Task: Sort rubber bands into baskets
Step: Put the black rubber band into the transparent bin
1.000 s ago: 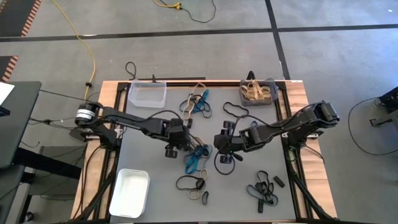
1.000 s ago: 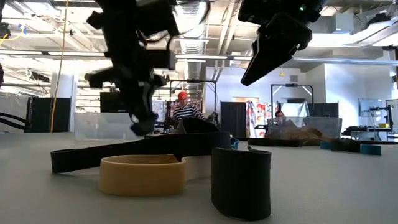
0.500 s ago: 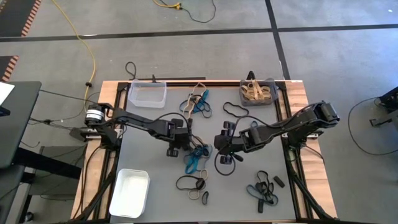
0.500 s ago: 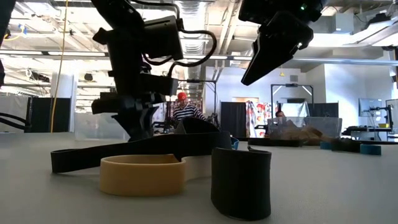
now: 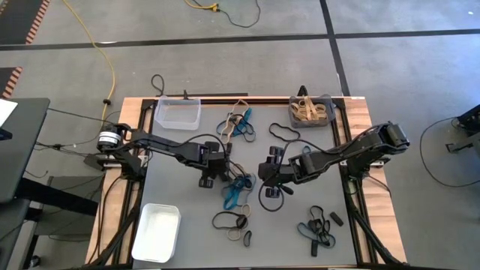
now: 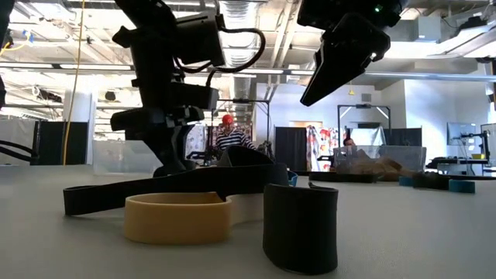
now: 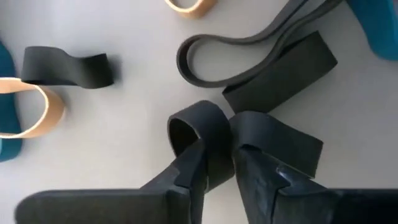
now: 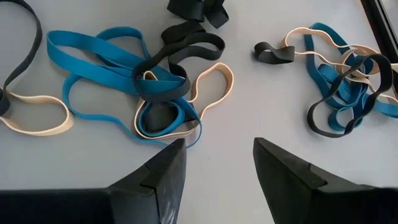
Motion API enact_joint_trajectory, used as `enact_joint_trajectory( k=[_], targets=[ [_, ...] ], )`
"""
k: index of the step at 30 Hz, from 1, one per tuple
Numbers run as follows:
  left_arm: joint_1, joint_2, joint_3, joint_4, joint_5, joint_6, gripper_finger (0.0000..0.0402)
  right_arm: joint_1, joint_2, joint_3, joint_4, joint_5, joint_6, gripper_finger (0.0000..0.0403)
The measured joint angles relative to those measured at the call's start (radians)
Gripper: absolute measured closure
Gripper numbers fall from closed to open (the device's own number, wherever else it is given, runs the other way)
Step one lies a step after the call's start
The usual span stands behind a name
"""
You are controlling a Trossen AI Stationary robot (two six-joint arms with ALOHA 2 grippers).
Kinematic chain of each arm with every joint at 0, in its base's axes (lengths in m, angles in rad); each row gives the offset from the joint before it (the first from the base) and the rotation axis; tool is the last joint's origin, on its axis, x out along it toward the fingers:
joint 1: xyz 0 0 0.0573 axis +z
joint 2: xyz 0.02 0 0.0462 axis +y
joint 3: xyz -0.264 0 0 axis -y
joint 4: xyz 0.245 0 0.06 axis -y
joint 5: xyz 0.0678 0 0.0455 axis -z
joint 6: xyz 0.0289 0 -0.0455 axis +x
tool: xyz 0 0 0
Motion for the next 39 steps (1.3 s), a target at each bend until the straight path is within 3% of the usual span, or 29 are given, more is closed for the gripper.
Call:
enact_joint_trajectory(
  k=[7, 13, 16, 24, 29, 39],
  targets=[
    [0.003, 0.0, 0.0, -0.033, -0.026, 0.015, 0.0394, 0.0, 0.0, 0.0, 0.0, 0.002, 0.002, 0.0186],
    [0.003, -0.034, 0.0, -0.049, -0.129, 0.025, 0.0401, 0.0, 0.0, 0.0, 0.003, 0.003, 0.001, 0.0186],
    [0.006, -0.054, 0.0, -0.047, -0.14, 0.027, 0.0401, 0.0, 0.0, 0.0, 0.004, 0.003, -0.001, 0.0186],
    [0.032, -0.065, 0.0, -0.05, 0.022, 0.009, 0.0401, 0.0, 0.0, 0.0, 0.004, 0.003, -0.001, 0.0186],
    [0.035, -0.065, 0.0, -0.064, -0.021, -0.024, 0.0397, 0.0, 0.0, 0.0, 0.004, 0.003, -0.001, 0.0186],
    [0.035, -0.065, 0.0, -0.064, 0.011, -0.04, 0.0343, 0.0, 0.0, 0.0, 0.004, 0.003, -0.001, 0.0186]
  ],
)
